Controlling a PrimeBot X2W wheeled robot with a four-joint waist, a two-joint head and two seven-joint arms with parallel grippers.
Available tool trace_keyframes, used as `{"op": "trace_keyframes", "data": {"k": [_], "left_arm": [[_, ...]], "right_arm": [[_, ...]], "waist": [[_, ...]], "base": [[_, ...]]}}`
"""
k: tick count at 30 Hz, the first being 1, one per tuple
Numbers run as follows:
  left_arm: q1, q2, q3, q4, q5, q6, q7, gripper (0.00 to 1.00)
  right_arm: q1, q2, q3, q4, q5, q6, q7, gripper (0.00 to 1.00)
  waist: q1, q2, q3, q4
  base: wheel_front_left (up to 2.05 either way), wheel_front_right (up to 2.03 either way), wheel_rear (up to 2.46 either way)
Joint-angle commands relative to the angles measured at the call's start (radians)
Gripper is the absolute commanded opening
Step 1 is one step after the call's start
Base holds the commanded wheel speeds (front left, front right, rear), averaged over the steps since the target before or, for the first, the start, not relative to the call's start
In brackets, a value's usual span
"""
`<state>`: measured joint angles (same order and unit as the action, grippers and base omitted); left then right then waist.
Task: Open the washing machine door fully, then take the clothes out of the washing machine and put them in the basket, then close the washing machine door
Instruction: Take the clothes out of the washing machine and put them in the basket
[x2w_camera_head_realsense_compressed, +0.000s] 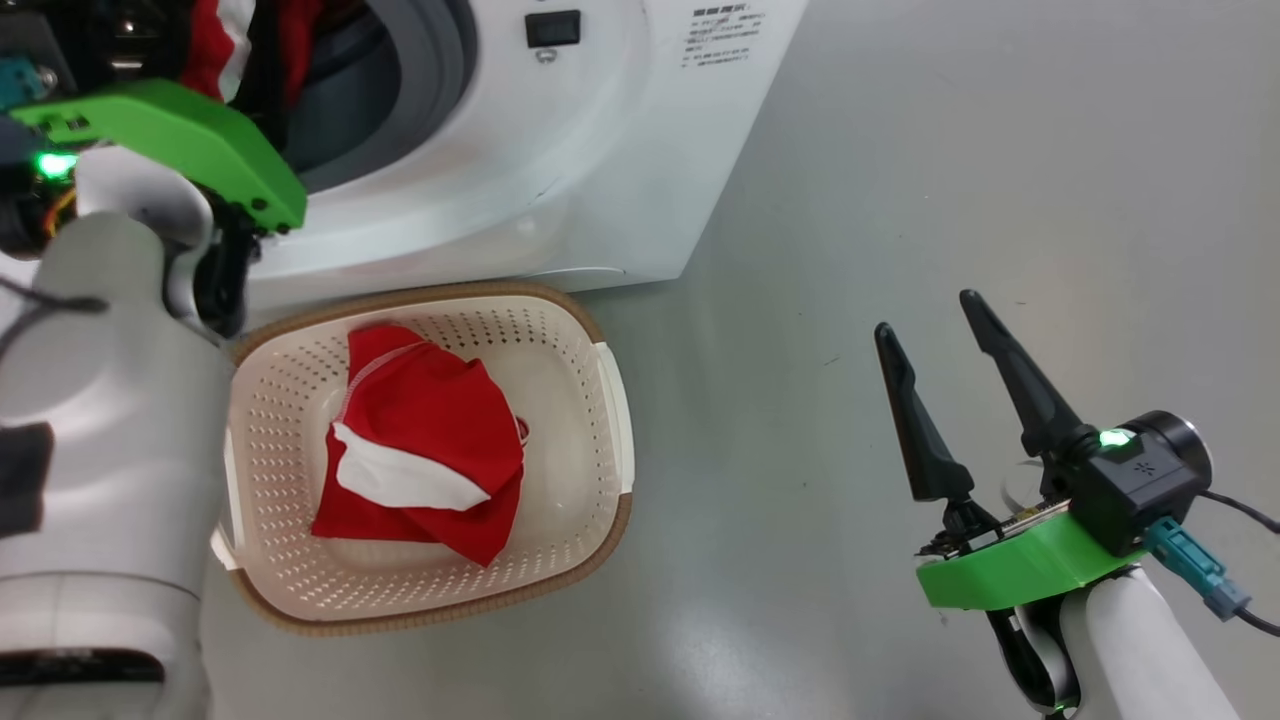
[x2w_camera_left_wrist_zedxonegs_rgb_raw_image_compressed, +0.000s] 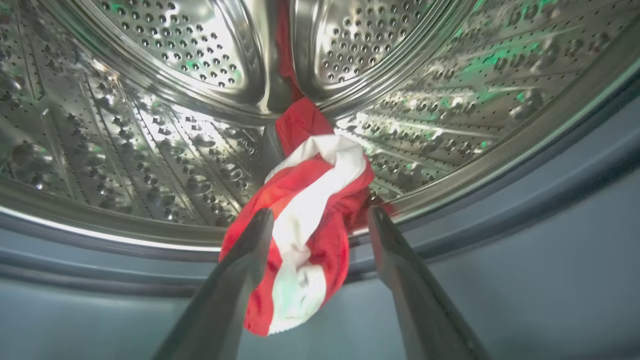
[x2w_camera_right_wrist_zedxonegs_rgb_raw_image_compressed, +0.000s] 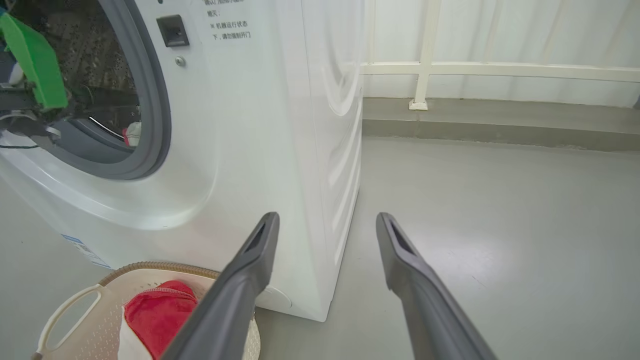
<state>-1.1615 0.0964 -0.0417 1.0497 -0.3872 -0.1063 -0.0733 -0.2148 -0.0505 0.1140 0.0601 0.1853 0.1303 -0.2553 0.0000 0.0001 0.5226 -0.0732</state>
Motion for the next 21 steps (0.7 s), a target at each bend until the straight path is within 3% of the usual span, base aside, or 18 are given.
{"op": "trace_keyframes", "data": {"k": [1,9,18,19,20,21], "left_arm": [[-0.028,0.058,-0.002,0.011,0.013,-0.001,0.036,1.00],[-0.089,0.084,-0.050,0.136,0.051,0.045,0.177,1.00],[-0.114,0.093,-0.069,0.172,0.055,0.050,0.187,1.00],[-0.116,0.095,-0.074,0.175,0.058,0.051,0.188,0.73],[-0.118,0.096,-0.077,0.178,0.059,0.051,0.188,0.27],[-0.118,0.096,-0.081,0.181,0.061,0.051,0.188,0.00]], "right_arm": [[-0.010,0.000,0.032,-0.007,0.011,0.000,-0.006,1.00],[-0.026,0.000,0.049,0.025,0.022,0.000,-0.006,1.00],[-0.039,0.000,0.056,0.031,0.029,0.000,-0.006,1.00],[-0.041,0.000,0.057,0.031,0.030,0.000,-0.006,1.00],[-0.042,0.000,0.058,0.030,0.030,0.000,-0.006,1.00],[-0.043,0.000,0.058,0.030,0.031,0.000,-0.006,1.00]], "waist": [[0.0000,-0.0001,0.001,-0.005],[0.0000,-0.0001,0.014,-0.023],[0.0000,-0.0001,0.031,-0.035],[0.0000,-0.0001,0.033,-0.036],[0.0000,-0.0001,0.035,-0.036],[0.0000,-0.0001,0.036,-0.036]], "base": [[0.00,0.00,0.00],[0.00,0.00,0.00],[0.00,0.00,0.00],[0.00,0.00,0.00],[0.00,0.00,0.00],[0.00,0.00,0.00]]}}
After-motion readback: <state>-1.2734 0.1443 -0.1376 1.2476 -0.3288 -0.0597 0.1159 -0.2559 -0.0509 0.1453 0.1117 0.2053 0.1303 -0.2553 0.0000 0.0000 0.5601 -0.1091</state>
